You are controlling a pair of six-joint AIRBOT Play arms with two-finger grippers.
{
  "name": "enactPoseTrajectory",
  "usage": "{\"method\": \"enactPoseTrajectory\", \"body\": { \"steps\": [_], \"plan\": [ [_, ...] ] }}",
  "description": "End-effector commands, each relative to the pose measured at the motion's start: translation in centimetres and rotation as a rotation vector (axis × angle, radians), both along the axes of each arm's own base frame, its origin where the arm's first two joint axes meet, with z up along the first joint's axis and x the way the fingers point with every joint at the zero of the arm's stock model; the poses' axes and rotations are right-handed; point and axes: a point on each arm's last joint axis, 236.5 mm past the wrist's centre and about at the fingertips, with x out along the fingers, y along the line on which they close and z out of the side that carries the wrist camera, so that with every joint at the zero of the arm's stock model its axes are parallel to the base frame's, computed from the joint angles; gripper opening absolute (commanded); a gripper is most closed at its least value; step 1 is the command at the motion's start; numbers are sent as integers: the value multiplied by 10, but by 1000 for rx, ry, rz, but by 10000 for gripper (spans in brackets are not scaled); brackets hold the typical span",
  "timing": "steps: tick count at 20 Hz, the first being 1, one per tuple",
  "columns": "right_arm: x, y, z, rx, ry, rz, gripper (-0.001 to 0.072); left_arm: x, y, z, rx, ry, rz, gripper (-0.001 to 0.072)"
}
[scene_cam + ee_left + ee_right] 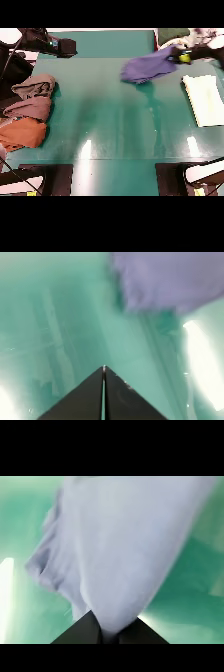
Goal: Fold the shirts.
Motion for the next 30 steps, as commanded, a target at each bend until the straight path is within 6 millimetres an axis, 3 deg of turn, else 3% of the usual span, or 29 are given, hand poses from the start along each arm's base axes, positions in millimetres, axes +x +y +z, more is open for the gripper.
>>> {"method": "enactPoseTrajectory", "body": {
  "steps": [1, 4, 7, 10, 13, 15, 18, 20, 25, 29, 30],
  "plan": [
    [-32, -132, 23, -71, -6, -241, 17, -9, -26, 3, -6, -16, -52, 23],
    [-50, -212, 38, -81, -64, -414, 17, -13, -33, 3, -14, -10, -65, 23],
    [-58, -251, 56, -107, -120, -496, 17, -13, -34, 3, -26, -3, -57, 23],
    [-52, -253, 94, -151, -202, -486, 17, -13, -34, 3, -34, 3, -49, 23],
    [-45, -229, 129, -174, -252, -423, 18, -13, -34, 3, -33, 4, -50, 23],
    [-45, -212, 136, -175, -244, -379, 17, -13, -34, 3, -33, 4, -50, 23],
    [-55, -201, 125, -166, -169, -347, 17, -13, -34, 3, -32, 4, -51, 23],
    [-74, -207, 112, -206, -78, -367, 17, -14, -34, 2, -30, 6, -52, 23],
    [-144, -221, 79, -341, 127, -445, 17, -15, -33, 1, -9, -2, -69, 23],
    [-195, -207, 41, -357, 259, -454, 27, -14, -33, 1, -5, -5, -72, 24],
    [-205, -203, 33, -342, 281, -459, 135, -14, -33, 1, -3, -5, -73, 23]
  ]
}}
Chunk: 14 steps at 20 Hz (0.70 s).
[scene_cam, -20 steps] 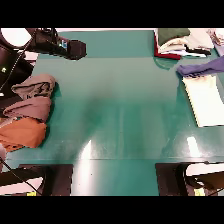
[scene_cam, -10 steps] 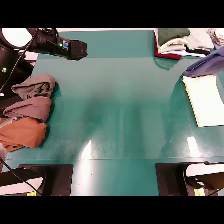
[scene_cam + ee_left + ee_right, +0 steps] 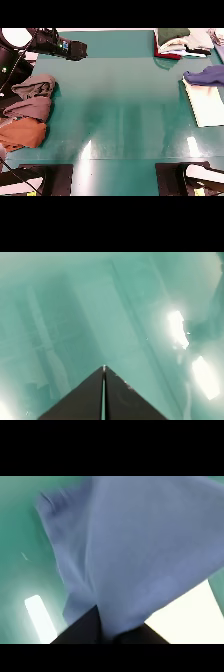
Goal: Fold the shirts.
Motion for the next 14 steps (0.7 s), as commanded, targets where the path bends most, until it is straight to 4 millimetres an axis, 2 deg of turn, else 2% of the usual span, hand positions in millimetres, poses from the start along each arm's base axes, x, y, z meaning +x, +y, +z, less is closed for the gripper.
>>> {"method": "enactPoseTrajectory", "body": {
  "steps": [1, 2, 3, 5, 7, 11, 14],
  "plan": [
    [-47, 8, -33, 22, 115, -53, 347, 0, 0, -1, 8, -4, -7, 23],
    [-58, 10, -40, 40, 134, -74, 539, 0, 0, -1, 9, -3, -7, 23],
    [-69, 11, -44, 53, 143, -94, 595, -1, 0, -1, 11, 0, -8, 23],
    [-82, 12, -42, 67, 135, -123, 595, -1, 0, -2, 11, 2, -8, 23],
    [-76, 30, -25, 107, 58, -103, 594, -1, 0, -2, 10, 2, -8, 24],
    [-44, 98, 10, 210, -105, 60, 593, -1, 0, -1, 7, 2, -8, 24],
    [-29, 158, 20, 209, -129, 231, 593, 2, -1, 2, -1, -13, -3, 24]
  ]
}}
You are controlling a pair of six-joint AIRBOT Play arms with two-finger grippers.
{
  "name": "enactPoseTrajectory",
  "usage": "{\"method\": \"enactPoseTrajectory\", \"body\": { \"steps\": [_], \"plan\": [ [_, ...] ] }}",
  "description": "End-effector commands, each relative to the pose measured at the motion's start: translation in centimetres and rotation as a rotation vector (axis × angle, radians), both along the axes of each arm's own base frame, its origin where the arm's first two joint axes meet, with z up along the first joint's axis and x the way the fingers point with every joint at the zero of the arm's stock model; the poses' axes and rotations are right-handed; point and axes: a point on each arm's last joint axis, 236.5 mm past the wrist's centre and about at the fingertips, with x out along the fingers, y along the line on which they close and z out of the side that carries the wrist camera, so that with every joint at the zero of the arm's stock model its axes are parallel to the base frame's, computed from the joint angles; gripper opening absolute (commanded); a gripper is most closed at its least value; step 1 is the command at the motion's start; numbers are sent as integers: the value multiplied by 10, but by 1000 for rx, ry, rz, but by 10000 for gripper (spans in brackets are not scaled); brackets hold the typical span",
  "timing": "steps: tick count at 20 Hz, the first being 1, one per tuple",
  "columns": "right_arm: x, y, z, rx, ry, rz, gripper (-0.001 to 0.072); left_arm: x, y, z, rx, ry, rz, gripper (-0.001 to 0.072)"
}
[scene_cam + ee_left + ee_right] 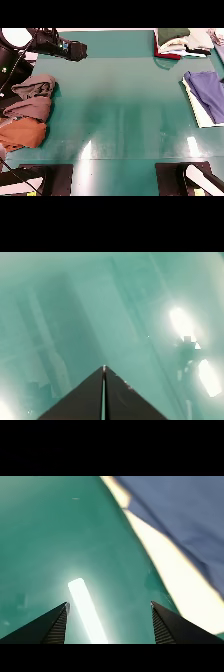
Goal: Fold the shirts.
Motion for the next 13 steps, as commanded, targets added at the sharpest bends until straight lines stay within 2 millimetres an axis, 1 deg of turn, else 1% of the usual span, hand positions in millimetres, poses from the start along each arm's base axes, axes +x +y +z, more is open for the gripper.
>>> {"method": "enactPoseTrajectory", "body": {
  "steps": [1, 3, 4, 5, 6, 7, 8, 10, 11, 13],
  "plan": [
    [15, 77, 16, 34, -70, 200, 593, 4, -1, 4, -11, -20, 7, 24],
    [17, 123, 18, 36, -79, 330, 591, 8, -1, 8, -22, -41, 14, 24],
    [18, 145, 20, 36, -90, 389, 543, 10, -1, 11, -28, -52, 18, 24],
    [17, 167, 22, 35, -104, 448, 458, 11, -1, 13, -33, -63, 22, 24],
    [16, 186, 24, 35, -120, 496, 341, 14, -1, 16, -40, -76, 27, 24],
    [14, 204, 26, 37, -135, 544, 151, 16, -2, 19, -46, -87, 30, 24],
    [12, 218, 28, 38, -147, 581, 19, 17, -2, 21, -51, -98, 34, 24],
    [8, 238, 30, 38, -161, 639, 18, 20, -2, 25, -59, -113, 39, 24],
    [5, 244, 30, 39, -159, 657, 19, 21, -2, 27, -65, -124, 43, 24],
    [2, 249, 30, 43, -157, 671, 18, 24, -2, 30, -71, -137, 48, 24]
  ]
}}
